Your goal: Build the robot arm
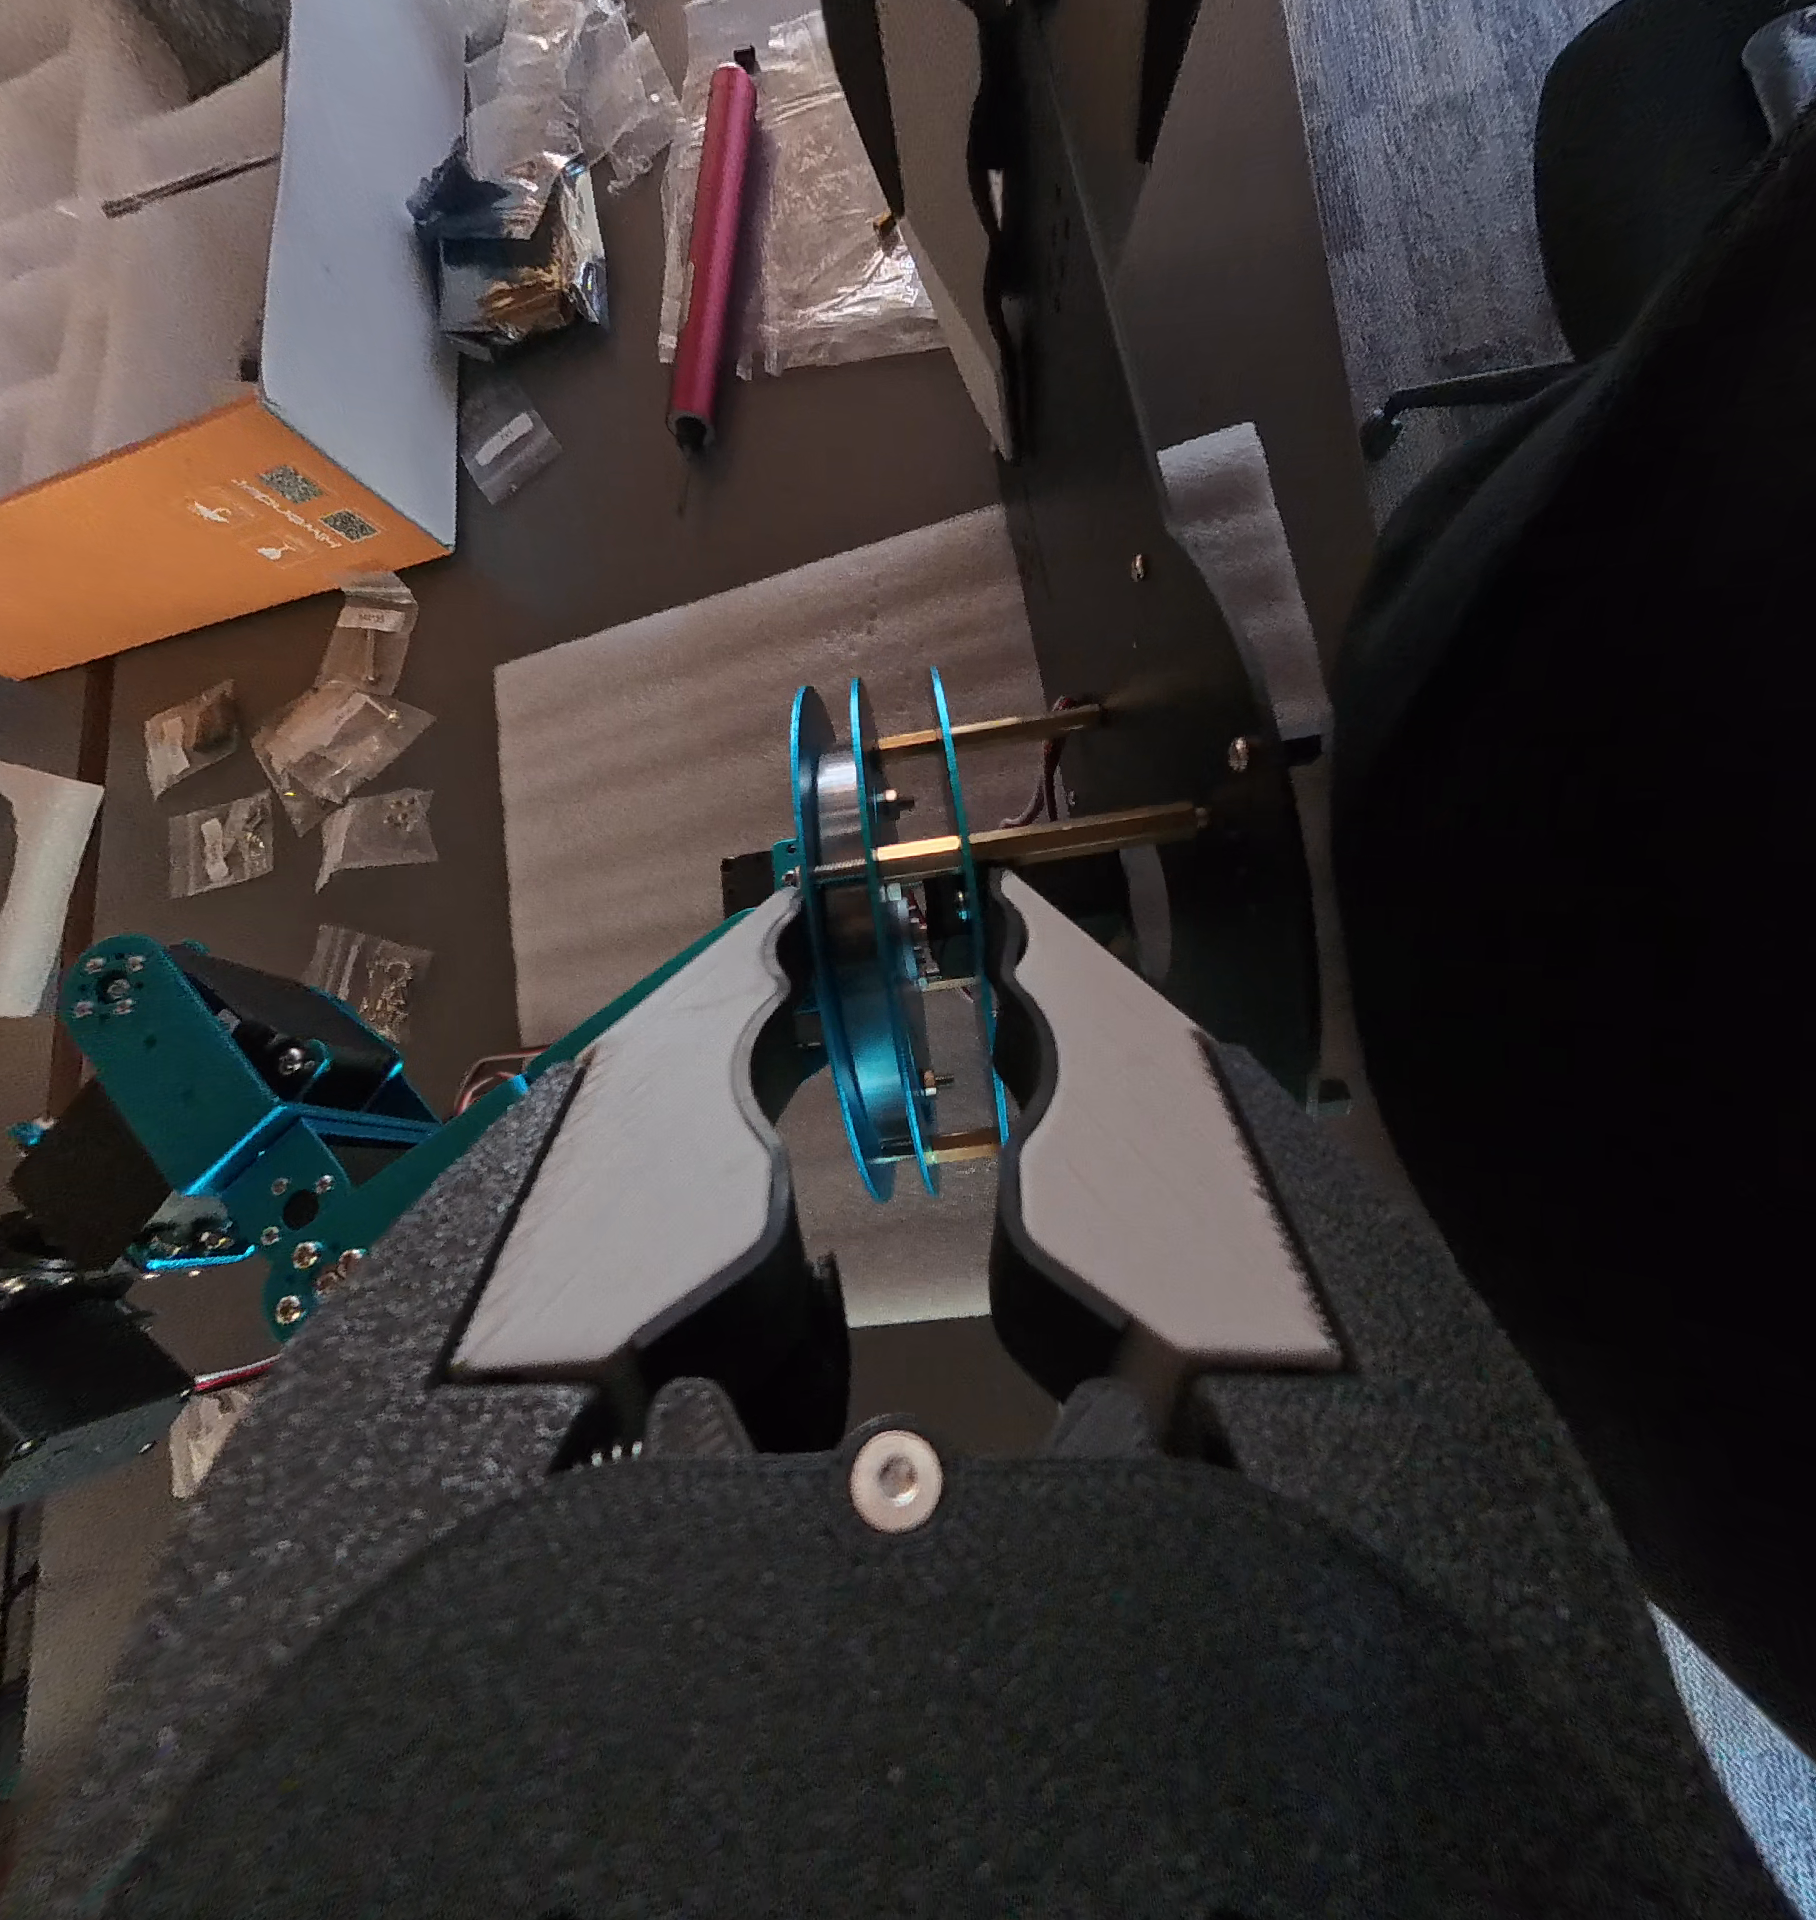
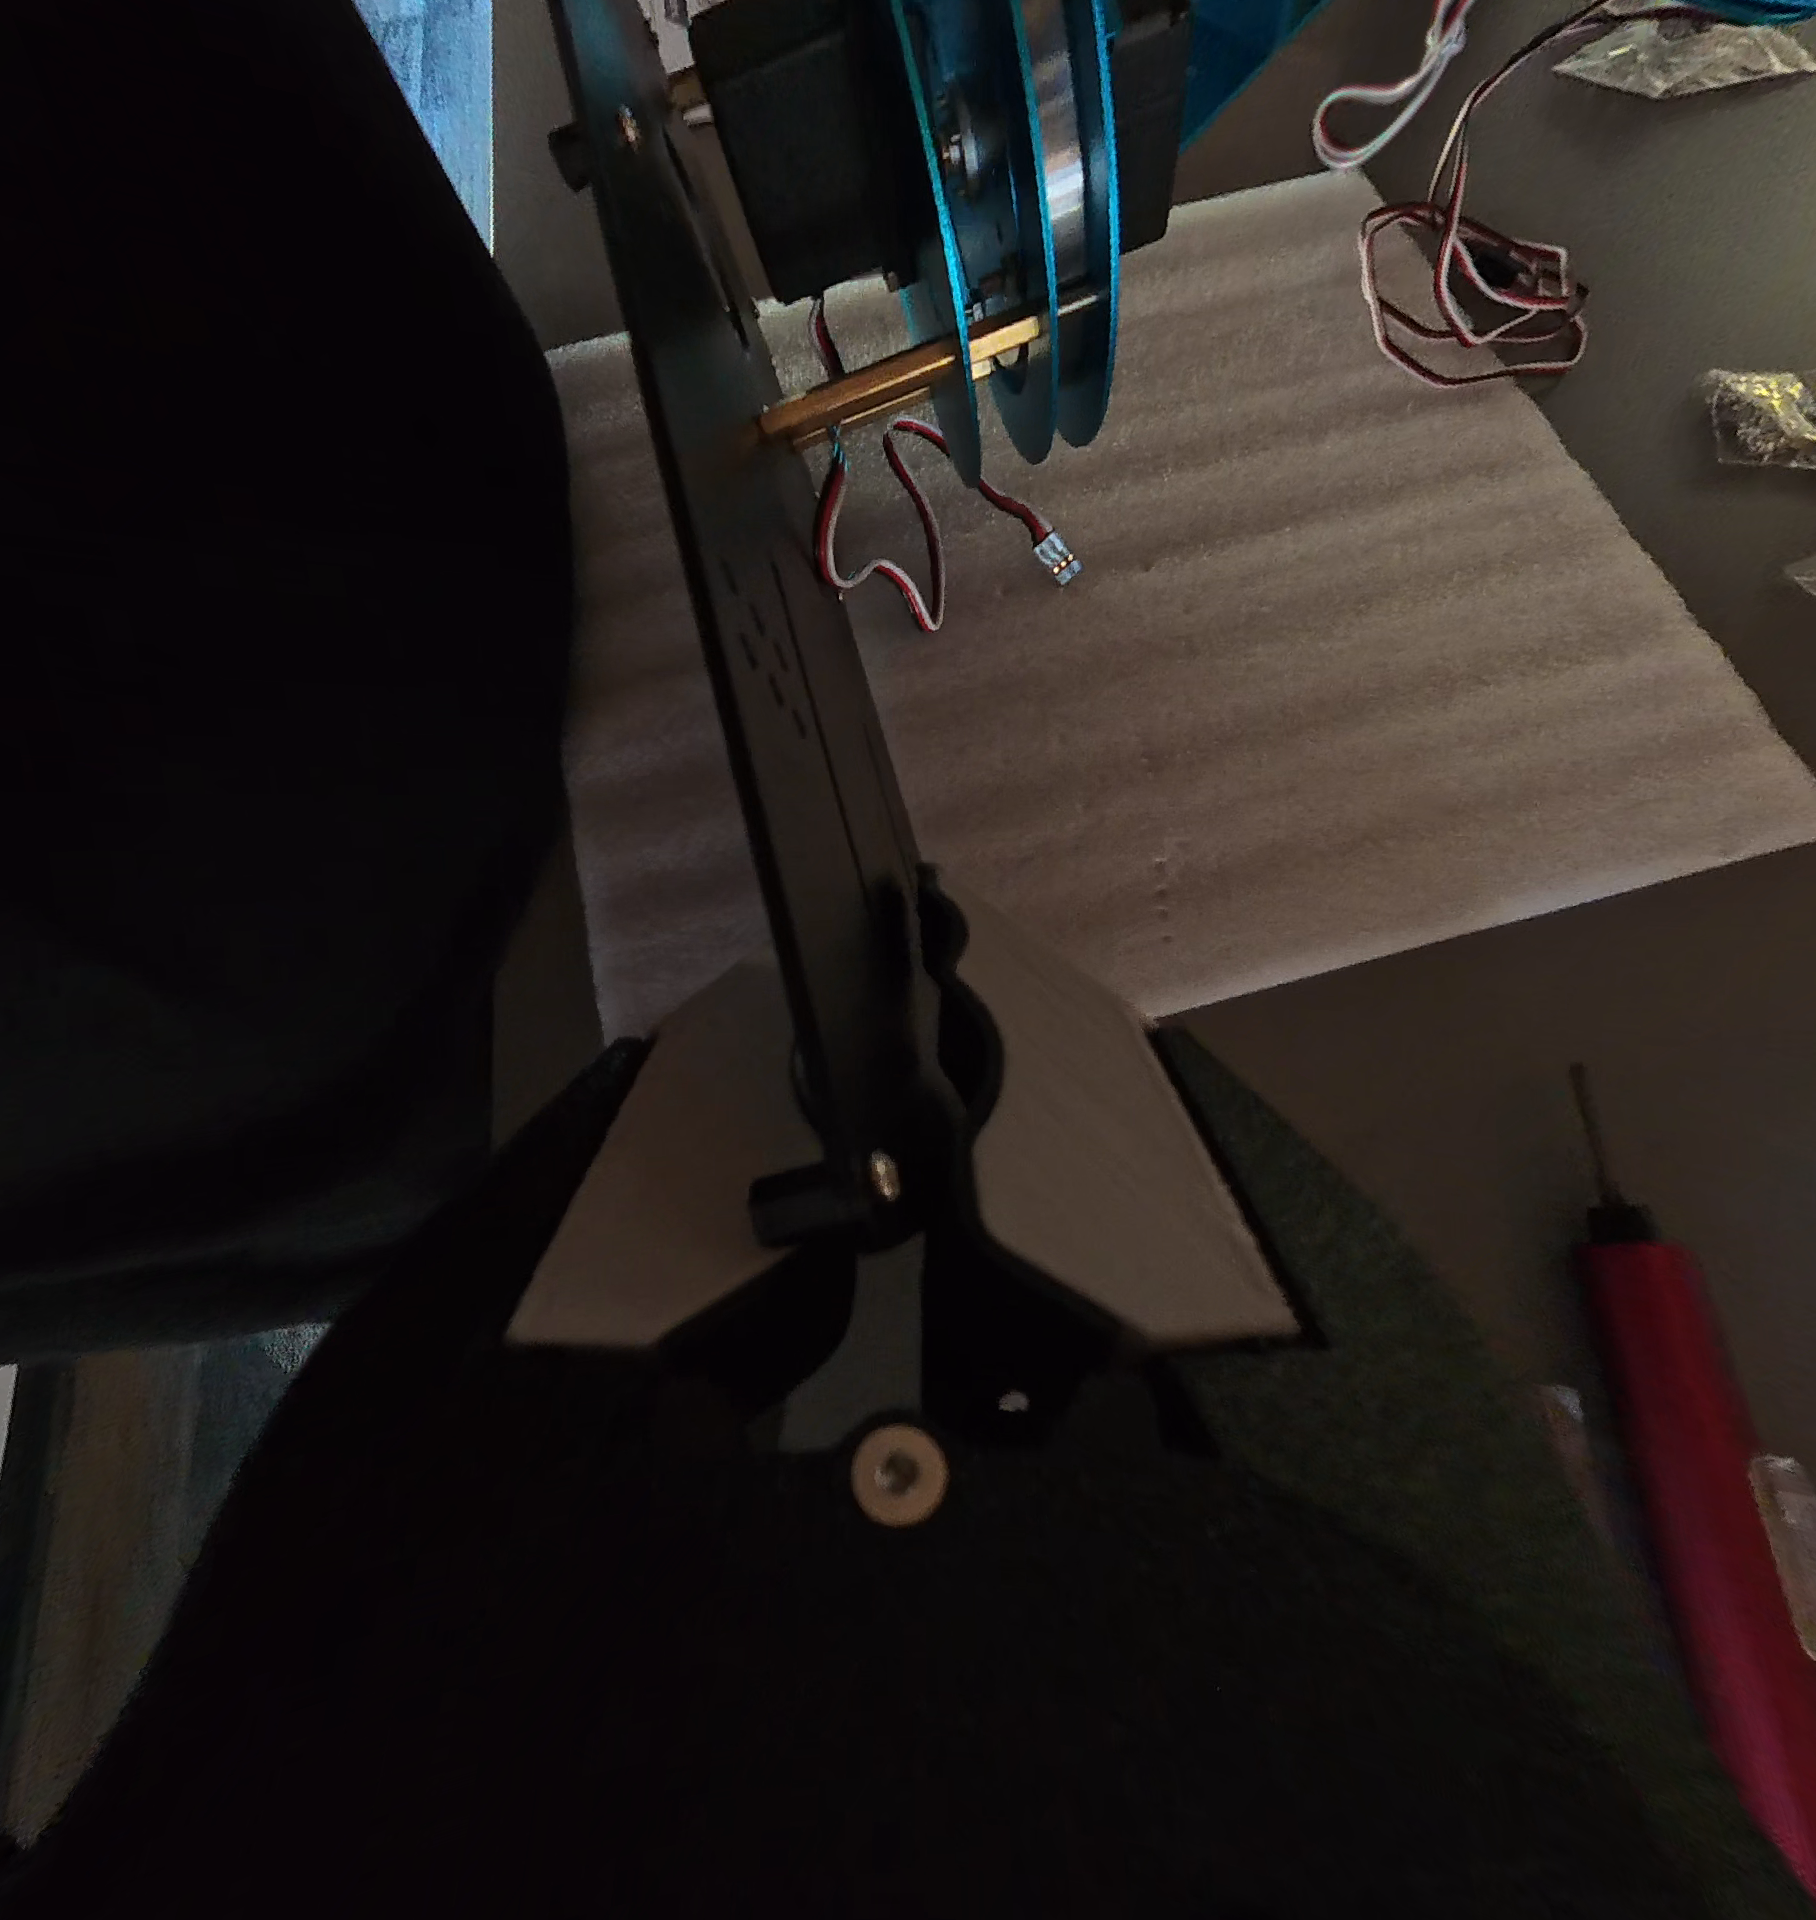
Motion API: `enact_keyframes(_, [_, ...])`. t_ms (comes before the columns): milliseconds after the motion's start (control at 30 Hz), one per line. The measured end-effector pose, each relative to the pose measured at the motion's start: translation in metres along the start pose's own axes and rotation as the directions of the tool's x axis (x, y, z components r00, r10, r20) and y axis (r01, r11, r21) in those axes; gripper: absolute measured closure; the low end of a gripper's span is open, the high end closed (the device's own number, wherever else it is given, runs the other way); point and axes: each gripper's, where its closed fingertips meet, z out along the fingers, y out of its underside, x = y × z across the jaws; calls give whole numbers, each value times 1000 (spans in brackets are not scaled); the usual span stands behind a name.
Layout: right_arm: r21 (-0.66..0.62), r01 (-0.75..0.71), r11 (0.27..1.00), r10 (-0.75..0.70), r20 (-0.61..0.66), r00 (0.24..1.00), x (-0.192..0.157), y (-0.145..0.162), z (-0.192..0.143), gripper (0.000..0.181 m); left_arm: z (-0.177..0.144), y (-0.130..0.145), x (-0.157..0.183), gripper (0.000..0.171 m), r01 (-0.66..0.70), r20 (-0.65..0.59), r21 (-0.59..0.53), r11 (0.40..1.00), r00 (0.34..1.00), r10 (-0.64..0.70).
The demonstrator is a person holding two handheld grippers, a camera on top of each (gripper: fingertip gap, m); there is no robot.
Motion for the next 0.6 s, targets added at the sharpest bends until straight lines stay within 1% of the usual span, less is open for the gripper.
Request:
enact_keyframes(67, [17,-35,999,35,-4,999,2,1,0,173,1,-1,-1,141,1,-3,-11,1000,1000,-1])
enact_keyframes(133, [27,-114,993,114,-16,993,5,0,-2,168,2,0,-3,141,14,-5,-21,1000,1000,-14])
enact_keyframes(167, [27,-161,987,161,-24,987,6,0,-4,162,2,2,-5,141,28,-6,-23,999,1000,-28])
enact_keyframes(233, [3,-224,975,224,-14,974,4,-3,-15,123,3,3,-9,142,38,7,-30,999,999,-38])
enact_keyframes(267, [-34,-246,969,244,-48,969,5,-4,-25,116,3,4,-10,142,40,16,-34,999,999,-40])
enact_keyframes(300, [-59,-246,967,241,-82,967,6,-10,-37,102,3,4,-11,142,46,22,-36,998,999,-45])
enact_keyframes(333, [-54,-227,972,219,-125,968,7,-24,-49,96,3,5,-12,142,50,29,-38,998,998,-49])
enact_keyframes(367, [-17,-188,982,183,-155,971,8,-49,-57,93,3,5,-13,141,50,37,-41,998,998,-48])
enact_keyframes(400, [19,-140,990,141,-151,978,4,-77,-58,90,3,5,-13,141,48,45,-44,998,998,-47])
enact_keyframes(433, [32,-97,995,100,-132,986,-2,-102,-51,90,3,4,-13,141,46,51,-47,998,998,-43])
enact_keyframes(467, [17,-61,998,62,-100,993,-9,-120,-36,87,3,4,-13,142,43,55,-49,998,998,-40])
enact_keyframes(500, [-21,-24,1000,22,-54,998,-16,-131,-17,81,3,4,-13,141,40,59,-52,998,998,-37])
enact_keyframes(533, [-66,17,998,-18,-15,1000,-20,-134,3,87,3,3,-12,141,37,64,-54,998,997,-34])
enact_keyframes(600, [-179,59,982,-57,16,998,-13,-125,33,81,2,2,-11,142,37,71,-53,998,997,-33])
